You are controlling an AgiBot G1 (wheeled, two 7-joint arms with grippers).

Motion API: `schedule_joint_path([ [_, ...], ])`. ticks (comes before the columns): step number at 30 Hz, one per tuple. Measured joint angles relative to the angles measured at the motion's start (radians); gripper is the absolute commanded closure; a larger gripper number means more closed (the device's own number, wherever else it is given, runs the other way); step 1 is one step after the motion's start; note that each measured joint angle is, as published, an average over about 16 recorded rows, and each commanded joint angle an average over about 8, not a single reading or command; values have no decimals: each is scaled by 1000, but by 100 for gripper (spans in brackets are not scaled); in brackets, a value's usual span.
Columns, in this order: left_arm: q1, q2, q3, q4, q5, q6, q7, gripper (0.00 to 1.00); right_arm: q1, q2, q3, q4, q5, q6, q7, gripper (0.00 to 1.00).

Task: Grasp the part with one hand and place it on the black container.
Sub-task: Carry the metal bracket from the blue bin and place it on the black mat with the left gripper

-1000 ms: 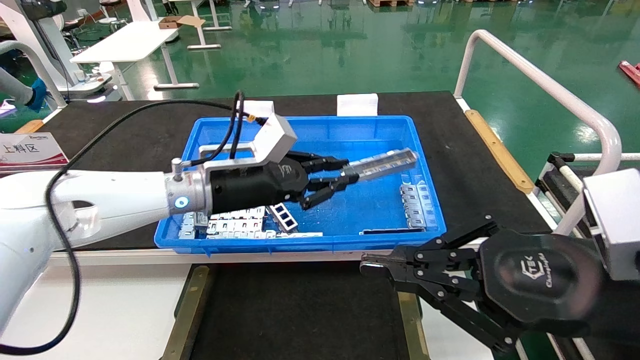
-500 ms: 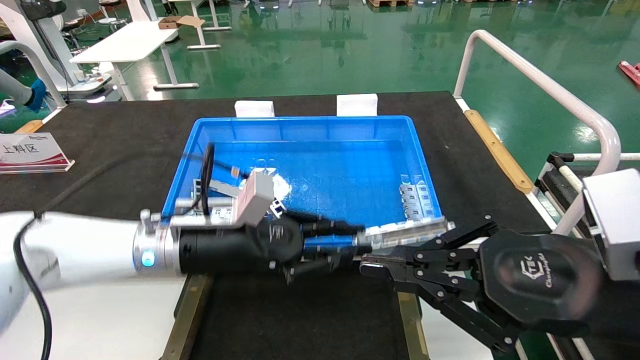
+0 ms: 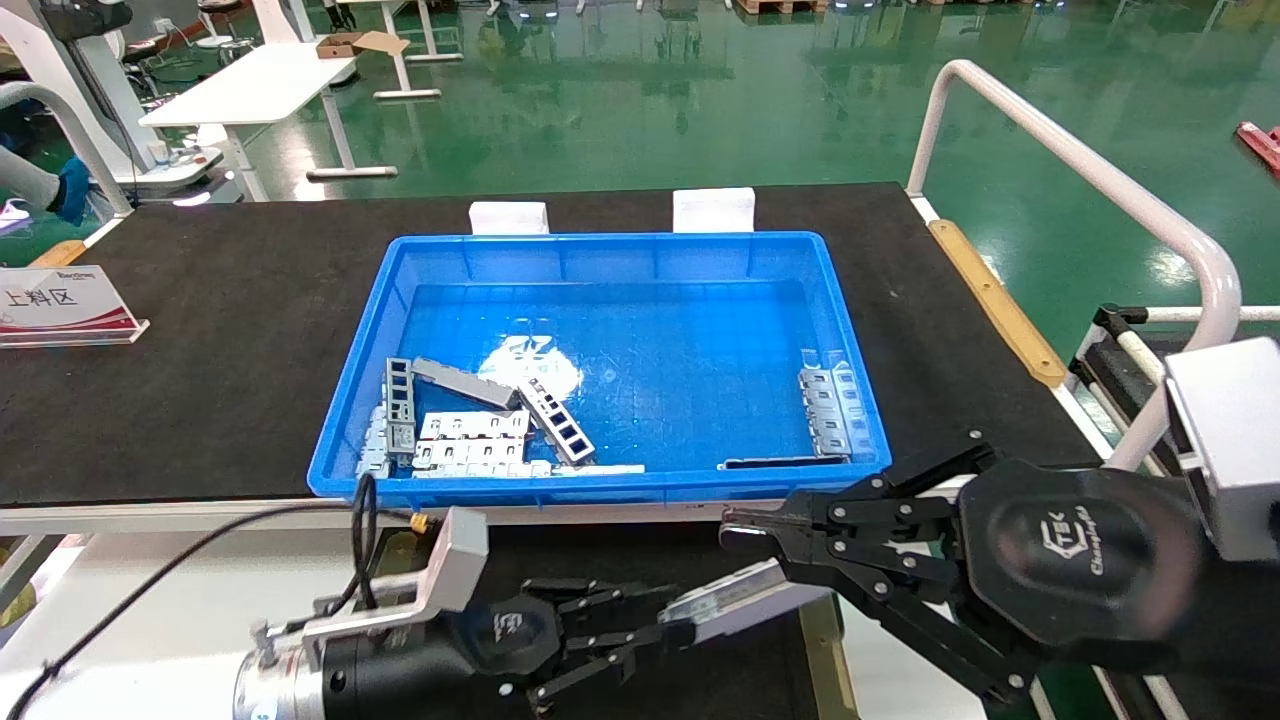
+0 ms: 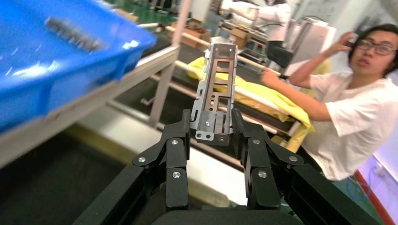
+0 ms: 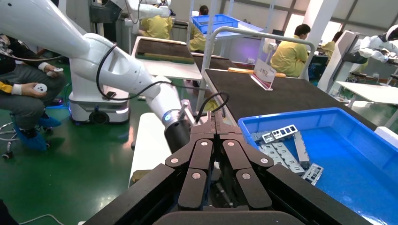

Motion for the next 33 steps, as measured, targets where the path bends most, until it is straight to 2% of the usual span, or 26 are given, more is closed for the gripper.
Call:
schedule_joint_path([
  [15, 140, -27, -9, 18, -32, -53, -15, 100, 0, 0, -1, 0, 1, 0, 0, 100],
  [33, 139, -27, -10, 20, -33, -56, -14, 100, 0, 0, -1, 0, 1, 1, 0, 100],
])
